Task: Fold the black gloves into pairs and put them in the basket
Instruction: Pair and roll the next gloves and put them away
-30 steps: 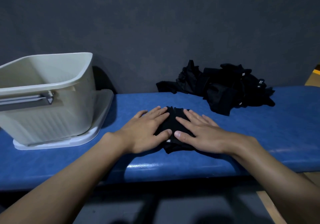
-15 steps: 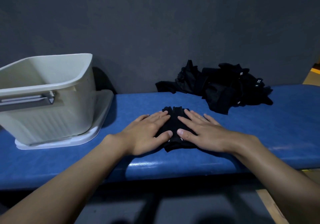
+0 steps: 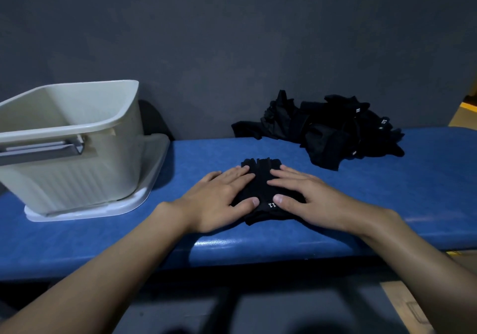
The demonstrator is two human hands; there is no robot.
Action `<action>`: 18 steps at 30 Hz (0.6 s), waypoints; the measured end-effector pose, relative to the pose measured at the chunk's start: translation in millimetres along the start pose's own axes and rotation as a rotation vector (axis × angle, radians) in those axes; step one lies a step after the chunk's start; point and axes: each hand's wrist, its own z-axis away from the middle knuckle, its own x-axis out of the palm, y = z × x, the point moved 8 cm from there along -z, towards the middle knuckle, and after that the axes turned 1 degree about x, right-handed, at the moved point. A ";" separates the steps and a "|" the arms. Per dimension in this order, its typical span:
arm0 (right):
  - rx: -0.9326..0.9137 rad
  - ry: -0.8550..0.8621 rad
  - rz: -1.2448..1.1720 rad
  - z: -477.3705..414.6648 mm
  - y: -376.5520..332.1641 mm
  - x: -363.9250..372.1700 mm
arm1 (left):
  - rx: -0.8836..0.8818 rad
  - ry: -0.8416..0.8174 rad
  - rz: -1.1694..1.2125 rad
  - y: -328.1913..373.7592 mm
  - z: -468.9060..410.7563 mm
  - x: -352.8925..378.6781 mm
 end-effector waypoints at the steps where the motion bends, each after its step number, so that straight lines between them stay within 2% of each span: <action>1: -0.026 0.034 -0.052 3.0 -2.6 -4.1 | 0.000 0.002 0.010 -0.2 0.2 -0.2; 5: -0.132 0.130 -0.146 12.8 -15.3 -15.2 | 0.003 0.006 0.028 -0.7 -0.6 -2.2; 10: -0.097 0.035 -0.140 16.1 -11.2 -9.6 | 0.035 0.065 0.061 4.7 3.1 -13.1; 15: -0.111 0.054 -0.111 16.7 -12.8 -11.0 | 0.192 0.108 -0.012 27.2 22.8 -31.8; 18: -0.098 0.063 -0.128 17.3 -12.1 -11.4 | 0.229 0.117 -0.017 31.5 29.9 -31.0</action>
